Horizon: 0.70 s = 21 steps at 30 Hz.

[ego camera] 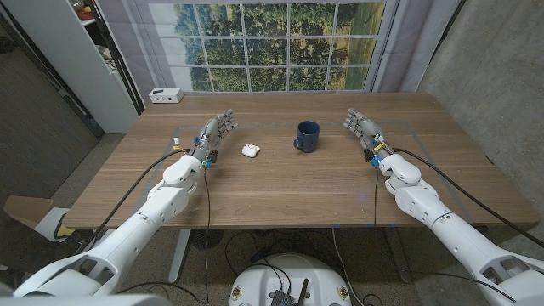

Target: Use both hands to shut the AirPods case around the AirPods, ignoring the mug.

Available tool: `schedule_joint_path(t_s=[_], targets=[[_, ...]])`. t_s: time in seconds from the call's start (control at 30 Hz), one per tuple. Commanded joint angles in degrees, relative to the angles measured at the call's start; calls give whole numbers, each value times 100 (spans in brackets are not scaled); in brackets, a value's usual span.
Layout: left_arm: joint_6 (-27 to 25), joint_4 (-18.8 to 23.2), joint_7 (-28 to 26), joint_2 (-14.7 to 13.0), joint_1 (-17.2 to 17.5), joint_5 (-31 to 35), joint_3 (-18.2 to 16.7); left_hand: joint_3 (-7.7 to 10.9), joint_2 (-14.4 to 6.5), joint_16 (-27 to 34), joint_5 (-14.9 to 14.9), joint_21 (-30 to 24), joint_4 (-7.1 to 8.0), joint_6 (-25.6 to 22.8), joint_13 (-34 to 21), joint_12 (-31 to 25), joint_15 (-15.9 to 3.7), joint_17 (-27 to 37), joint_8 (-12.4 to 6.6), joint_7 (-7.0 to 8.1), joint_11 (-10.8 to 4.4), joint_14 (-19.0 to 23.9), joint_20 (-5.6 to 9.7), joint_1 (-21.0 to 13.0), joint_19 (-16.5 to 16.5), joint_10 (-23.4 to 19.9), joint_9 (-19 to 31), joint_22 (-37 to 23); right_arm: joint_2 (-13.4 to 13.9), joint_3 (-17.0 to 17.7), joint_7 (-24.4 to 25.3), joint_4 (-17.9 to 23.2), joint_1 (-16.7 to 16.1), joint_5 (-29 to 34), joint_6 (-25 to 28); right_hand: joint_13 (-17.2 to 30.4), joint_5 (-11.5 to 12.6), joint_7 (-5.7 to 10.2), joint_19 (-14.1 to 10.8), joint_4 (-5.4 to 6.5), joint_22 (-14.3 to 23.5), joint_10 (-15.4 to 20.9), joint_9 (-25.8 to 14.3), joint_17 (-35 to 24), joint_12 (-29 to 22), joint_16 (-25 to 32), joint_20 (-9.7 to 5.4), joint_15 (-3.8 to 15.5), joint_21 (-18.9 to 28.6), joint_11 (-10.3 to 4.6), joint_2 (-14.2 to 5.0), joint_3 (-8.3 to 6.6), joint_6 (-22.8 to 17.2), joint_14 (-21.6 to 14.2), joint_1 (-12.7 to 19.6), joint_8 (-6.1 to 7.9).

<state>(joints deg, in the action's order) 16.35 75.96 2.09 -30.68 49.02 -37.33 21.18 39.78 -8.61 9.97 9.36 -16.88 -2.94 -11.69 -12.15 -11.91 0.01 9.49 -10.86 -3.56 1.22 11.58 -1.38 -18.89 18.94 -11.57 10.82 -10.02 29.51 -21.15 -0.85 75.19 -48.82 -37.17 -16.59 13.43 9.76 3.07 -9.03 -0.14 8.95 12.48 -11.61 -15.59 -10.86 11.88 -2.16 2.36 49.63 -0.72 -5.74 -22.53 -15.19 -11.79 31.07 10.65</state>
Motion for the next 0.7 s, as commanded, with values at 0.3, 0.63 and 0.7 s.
schedule_joint_path(t_s=[0.3, 0.63, 0.7], targets=[[-762, 617, 61, -753, 109, 380, 131, -235, 313, -26, 36, 493, -688, -228, -130, -5, 65, 29, -131, 208, -130, -695, -47, -589, -732, 459, 73, -3, 489, 49, 637, 907, -422, 629, 162, -88, 30, 284, 47, -359, 22, -89, -20, 288, -38, 12, -110, 371, -456, -31, -13, 84, -191, 100, 166, 104], [-1370, 1039, -297, -1129, 125, 877, 302, -322, 450, -36, 40, 608, -762, -325, -154, 6, 141, 34, -186, 173, -57, -1004, -91, -894, -988, 689, 99, -2, 786, 116, 1064, 1496, -769, 1016, 337, -82, 54, 219, -80, -691, 32, -110, -60, 437, -104, 50, 70, 356, -1015, 0, -51, 246, -419, 179, 278, 150], [-1611, 1189, -439, -1221, 129, 1037, 367, -427, 508, -26, 42, 651, -718, -121, -169, 63, 241, 41, -128, 194, 67, -1368, -130, -1155, -1328, 1156, 131, -4, 841, 141, 1104, 1581, -827, 1062, 357, -81, 55, 230, -78, -702, 33, -111, -60, 440, -105, 45, 68, 365, -1035, -2, -53, 248, -439, 195, 287, 156]])
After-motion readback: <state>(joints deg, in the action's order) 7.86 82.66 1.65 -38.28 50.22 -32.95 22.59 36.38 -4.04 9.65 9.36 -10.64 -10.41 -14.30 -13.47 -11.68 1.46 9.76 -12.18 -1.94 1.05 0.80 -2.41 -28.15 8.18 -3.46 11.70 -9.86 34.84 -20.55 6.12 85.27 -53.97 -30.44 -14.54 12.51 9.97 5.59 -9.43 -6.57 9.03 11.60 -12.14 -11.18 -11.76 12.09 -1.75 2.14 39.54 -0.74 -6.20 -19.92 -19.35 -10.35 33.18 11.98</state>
